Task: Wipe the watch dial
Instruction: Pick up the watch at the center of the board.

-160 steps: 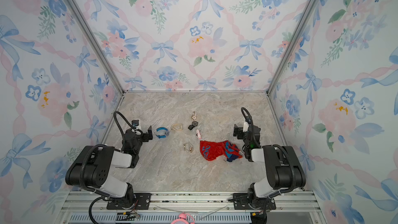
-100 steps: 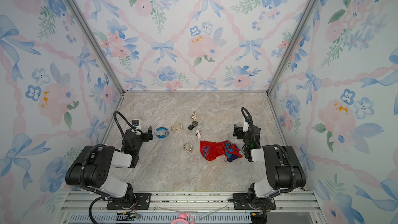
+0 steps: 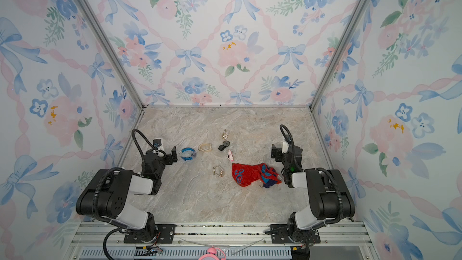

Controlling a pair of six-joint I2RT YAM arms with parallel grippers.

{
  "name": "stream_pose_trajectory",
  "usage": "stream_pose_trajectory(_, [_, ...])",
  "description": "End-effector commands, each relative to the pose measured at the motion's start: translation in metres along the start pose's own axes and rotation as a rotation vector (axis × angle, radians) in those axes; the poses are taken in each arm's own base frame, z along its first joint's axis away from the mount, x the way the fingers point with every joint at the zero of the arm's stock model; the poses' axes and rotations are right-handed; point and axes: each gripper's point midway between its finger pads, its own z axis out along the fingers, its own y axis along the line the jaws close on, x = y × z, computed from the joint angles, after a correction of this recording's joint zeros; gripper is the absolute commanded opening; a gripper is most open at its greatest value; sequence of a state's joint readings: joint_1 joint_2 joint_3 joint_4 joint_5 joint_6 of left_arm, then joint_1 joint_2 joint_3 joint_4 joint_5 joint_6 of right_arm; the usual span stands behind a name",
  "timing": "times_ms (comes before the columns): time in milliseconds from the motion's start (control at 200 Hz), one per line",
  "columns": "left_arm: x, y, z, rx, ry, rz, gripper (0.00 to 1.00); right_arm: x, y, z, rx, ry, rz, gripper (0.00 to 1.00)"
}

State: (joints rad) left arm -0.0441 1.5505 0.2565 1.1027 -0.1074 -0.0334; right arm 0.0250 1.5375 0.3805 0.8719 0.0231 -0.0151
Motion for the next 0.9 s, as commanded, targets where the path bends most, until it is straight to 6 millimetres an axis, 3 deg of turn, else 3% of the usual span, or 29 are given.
stream_pose_trajectory(0, [-0.0116, 0.0028, 0.001, -0.005, -0.04, 0.002, 0.98, -0.0076, -0.0007, 0.003, -0.006, -0.012, 0.016, 0.96])
stream_pose_trajectory(895, [-0.0151, 0.0046, 0.0009, -0.016, -0.05, -0.002, 0.98, -0.0082, -0.0003, 0.0017, -0.006, -0.019, 0.015, 0.97])
